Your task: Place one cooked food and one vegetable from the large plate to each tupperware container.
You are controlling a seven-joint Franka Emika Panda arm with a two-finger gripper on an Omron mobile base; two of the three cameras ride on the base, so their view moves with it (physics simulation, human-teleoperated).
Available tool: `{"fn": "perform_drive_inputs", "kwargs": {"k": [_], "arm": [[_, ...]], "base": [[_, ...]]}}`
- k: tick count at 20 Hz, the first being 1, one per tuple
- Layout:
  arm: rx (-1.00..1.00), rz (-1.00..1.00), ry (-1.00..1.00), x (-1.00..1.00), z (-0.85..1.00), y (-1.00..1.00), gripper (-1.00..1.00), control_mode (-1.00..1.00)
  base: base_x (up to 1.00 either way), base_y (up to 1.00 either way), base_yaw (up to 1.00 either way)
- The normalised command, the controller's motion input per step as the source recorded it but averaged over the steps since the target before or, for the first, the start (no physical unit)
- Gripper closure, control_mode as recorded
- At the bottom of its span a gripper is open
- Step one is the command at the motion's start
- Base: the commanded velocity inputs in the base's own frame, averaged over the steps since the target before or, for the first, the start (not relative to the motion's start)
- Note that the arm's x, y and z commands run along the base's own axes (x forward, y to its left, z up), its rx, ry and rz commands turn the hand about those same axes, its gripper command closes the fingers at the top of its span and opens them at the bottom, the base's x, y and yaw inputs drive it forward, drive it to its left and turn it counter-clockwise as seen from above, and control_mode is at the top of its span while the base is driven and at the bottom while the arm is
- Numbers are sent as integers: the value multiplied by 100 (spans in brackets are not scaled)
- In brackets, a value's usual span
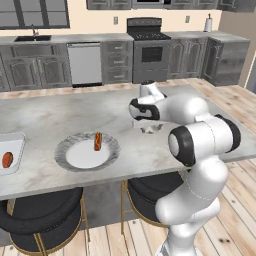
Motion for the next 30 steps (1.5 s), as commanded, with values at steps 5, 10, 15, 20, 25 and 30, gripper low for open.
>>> {"fn": "perform_drive_inputs", "kwargs": {"k": [5, 10, 15, 20, 25, 30], "arm": [[24, -5, -27, 5, 8, -100, 100, -100], [10, 5, -16, 0, 0, -100, 100, -100], [-9, 5, -6, -6, 2, -100, 100, -100], [-16, 1, -1, -15, 29, -97, 100, -100], [-7, -4, 11, -2, -19, -55, 100, -100], [8, -11, 1, 0, -3, -93, 100, -100]], "base": [[0, 0, 0], [0, 0, 0], [0, 0, 0], [0, 0, 0], [0, 0, 0], [0, 0, 0]]}}
